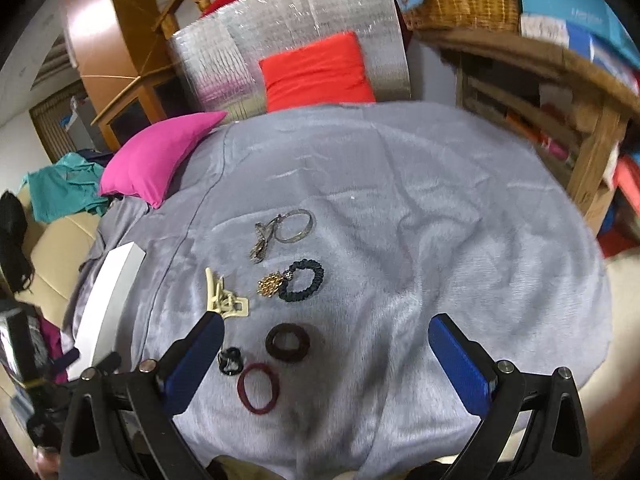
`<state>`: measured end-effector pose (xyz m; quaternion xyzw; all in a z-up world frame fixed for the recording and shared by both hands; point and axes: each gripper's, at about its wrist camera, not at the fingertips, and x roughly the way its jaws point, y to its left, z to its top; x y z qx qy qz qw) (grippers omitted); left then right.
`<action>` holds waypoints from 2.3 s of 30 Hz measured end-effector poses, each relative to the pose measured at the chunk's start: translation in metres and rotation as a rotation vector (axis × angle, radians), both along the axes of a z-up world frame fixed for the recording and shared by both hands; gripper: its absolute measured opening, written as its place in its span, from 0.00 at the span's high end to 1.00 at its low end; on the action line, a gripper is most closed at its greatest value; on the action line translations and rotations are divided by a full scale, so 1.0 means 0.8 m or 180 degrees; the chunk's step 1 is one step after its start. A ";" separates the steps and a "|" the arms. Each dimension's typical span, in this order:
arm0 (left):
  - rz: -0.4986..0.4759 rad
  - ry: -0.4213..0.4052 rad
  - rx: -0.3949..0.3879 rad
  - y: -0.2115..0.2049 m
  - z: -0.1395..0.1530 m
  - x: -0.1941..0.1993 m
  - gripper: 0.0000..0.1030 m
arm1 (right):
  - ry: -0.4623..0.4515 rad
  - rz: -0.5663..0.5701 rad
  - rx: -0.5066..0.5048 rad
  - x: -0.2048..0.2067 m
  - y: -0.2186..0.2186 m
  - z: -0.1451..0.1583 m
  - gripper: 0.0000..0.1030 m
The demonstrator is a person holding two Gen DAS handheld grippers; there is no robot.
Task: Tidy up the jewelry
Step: 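Grasp the cream claw hair clip with the left gripper while the right gripper grasps the silver keyring, then carry the clip and keyring into the white tray and open both grippers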
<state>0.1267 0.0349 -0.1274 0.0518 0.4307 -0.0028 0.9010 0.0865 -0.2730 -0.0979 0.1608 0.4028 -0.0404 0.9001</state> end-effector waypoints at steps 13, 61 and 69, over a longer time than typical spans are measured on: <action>-0.0681 0.0218 -0.0385 -0.085 -0.005 0.060 0.00 | 0.0288 0.0220 0.0787 0.119 -0.030 -0.051 0.03; -0.1062 0.0757 -0.1398 -0.066 -0.030 0.126 0.59 | 0.0498 0.0031 0.0539 0.266 -0.025 -0.108 0.97; -0.0863 0.0508 -0.1366 -0.029 -0.003 0.132 0.59 | 0.0362 0.0108 0.0674 0.259 -0.018 -0.094 0.97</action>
